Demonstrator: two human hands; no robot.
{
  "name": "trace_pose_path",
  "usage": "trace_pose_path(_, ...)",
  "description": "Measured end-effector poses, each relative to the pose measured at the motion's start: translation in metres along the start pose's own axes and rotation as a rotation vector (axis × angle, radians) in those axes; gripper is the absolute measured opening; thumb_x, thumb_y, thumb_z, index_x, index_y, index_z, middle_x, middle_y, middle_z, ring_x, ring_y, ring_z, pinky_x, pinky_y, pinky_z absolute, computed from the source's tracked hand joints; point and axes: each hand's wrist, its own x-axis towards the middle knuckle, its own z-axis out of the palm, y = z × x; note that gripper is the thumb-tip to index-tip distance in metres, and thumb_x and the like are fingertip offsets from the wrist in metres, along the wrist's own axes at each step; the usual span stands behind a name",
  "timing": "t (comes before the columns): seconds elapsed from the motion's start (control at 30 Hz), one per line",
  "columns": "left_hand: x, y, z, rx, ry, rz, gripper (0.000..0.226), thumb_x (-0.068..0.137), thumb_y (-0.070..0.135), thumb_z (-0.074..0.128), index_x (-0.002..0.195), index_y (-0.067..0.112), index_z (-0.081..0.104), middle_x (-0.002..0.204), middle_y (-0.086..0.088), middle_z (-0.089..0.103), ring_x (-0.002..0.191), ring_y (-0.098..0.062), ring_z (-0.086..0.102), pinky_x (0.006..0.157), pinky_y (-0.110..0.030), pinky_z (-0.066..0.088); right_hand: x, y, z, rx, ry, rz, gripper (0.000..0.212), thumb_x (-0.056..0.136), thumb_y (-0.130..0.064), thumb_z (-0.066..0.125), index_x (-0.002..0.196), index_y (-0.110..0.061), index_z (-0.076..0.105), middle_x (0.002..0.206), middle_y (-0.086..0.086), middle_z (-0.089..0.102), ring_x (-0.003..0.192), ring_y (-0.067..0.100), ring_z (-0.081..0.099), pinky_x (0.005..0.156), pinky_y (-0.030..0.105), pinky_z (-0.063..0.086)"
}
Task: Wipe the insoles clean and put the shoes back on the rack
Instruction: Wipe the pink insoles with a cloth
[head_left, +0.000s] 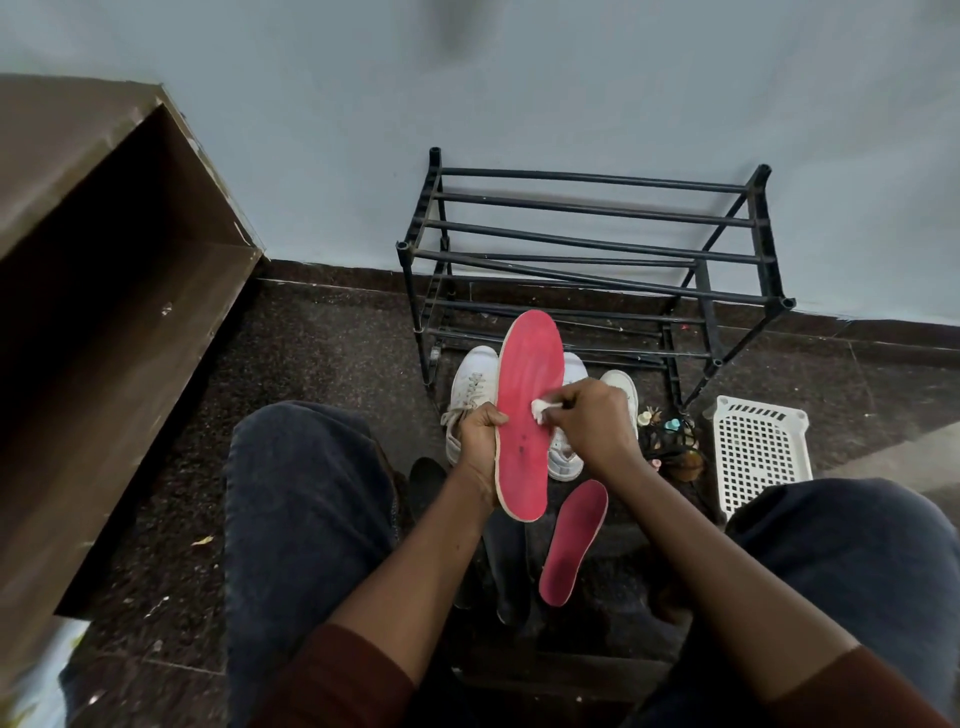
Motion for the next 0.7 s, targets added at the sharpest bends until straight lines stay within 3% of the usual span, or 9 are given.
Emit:
trace_pose_path(0.03,-0.001,0.000,0.000,0.009,0.007,-0.006,0.047,0.060,0.015,0.031,0.098,0.000,0.054,0.086,-0.015,0.053,0.072,-0.027,0.050,0.067,-0.034,0.040,0.003,-0.001,0.000,0.014,0.033,0.007,0.009,0.075,-0.006,0.071,0.083,-0.006,0.075,0.079,0.009,0.073,0.046,0.005,0.055,0.063,0.031,0.055)
trace_pose_path(0.1,0.000,-0.001,-0.002,0.020,0.016,-0.012,0.048,0.059,0.014,0.031,0.098,0.000,0.055,0.085,-0.015,0.056,0.073,-0.027,0.052,0.066,-0.032,0.043,0.006,0.000,-0.001,0.010,0.091,0.011,0.009,0.076,-0.007,0.071,0.083,-0.003,0.074,0.077,0.012,0.072,0.055,0.017,0.060,0.066,0.040,0.055)
trace_pose_path(0.17,0.002,-0.002,-0.005,0.007,0.009,-0.007,0.048,0.059,0.015,0.031,0.098,0.000,0.056,0.081,-0.014,0.060,0.071,-0.027,0.056,0.065,-0.030,0.047,0.005,0.001,0.000,-0.004,0.075,0.021,0.010,0.076,-0.009,0.071,0.085,-0.004,0.074,0.078,0.011,0.072,0.053,0.012,0.059,0.066,0.036,0.055)
trace_pose_path(0.23,0.005,-0.004,-0.008,-0.006,-0.004,-0.005,0.049,0.058,0.017,0.032,0.096,0.000,0.056,0.075,-0.013,0.062,0.064,-0.025,0.059,0.060,-0.025,0.051,0.001,0.003,0.001,-0.039,-0.015,0.028,0.013,0.076,-0.010,0.072,0.088,-0.007,0.075,0.082,0.006,0.072,0.046,0.002,0.053,0.060,0.010,0.048)
trace_pose_path(0.3,0.007,-0.008,-0.011,-0.012,-0.007,0.006,0.049,0.058,0.017,0.031,0.087,0.001,0.066,0.072,-0.012,0.066,0.058,-0.024,0.062,0.058,-0.024,0.052,-0.006,0.003,0.001,-0.111,-0.115,0.024,0.012,0.074,-0.011,0.073,0.086,-0.010,0.075,0.080,0.000,0.070,0.054,0.000,0.051,0.053,0.000,0.037)
trace_pose_path(0.4,0.009,-0.014,-0.016,-0.019,0.020,0.076,0.046,0.060,0.013,0.029,0.060,0.010,0.075,0.069,-0.007,0.072,0.060,-0.021,0.069,0.056,-0.023,0.055,-0.016,0.003,-0.003,-0.158,-0.249,0.010,0.008,0.070,-0.008,0.074,0.078,-0.009,0.076,0.068,-0.002,0.065,0.059,0.003,0.052,0.049,0.000,0.035)
trace_pose_path(0.47,0.009,-0.016,-0.019,-0.015,0.043,0.060,0.047,0.060,0.013,0.030,0.063,0.012,0.077,0.073,-0.007,0.073,0.064,-0.022,0.070,0.059,-0.025,0.056,-0.016,0.003,-0.004,-0.151,-0.308,0.023,0.008,0.069,-0.007,0.073,0.076,-0.009,0.076,0.067,-0.001,0.067,0.058,0.002,0.053,0.047,0.002,0.036)
trace_pose_path(0.6,0.012,-0.014,-0.023,0.050,0.031,0.066,0.045,0.059,0.014,0.031,0.056,0.020,0.075,0.066,-0.002,0.071,0.057,-0.018,0.067,0.056,-0.023,0.054,-0.009,0.004,0.001,-0.098,-0.202,0.047,0.005,0.071,-0.007,0.075,0.076,-0.008,0.075,0.061,-0.002,0.063,0.049,-0.004,0.049,0.045,0.001,0.035)
trace_pose_path(0.7,0.010,-0.010,-0.021,0.057,0.008,0.050,0.045,0.059,0.013,0.030,0.057,0.017,0.075,0.065,-0.002,0.069,0.057,-0.018,0.065,0.059,-0.024,0.052,0.001,0.003,0.006,-0.040,-0.089,0.040,0.005,0.075,-0.005,0.071,0.077,-0.007,0.075,0.070,0.007,0.070,0.038,-0.001,0.050,0.043,0.006,0.038)
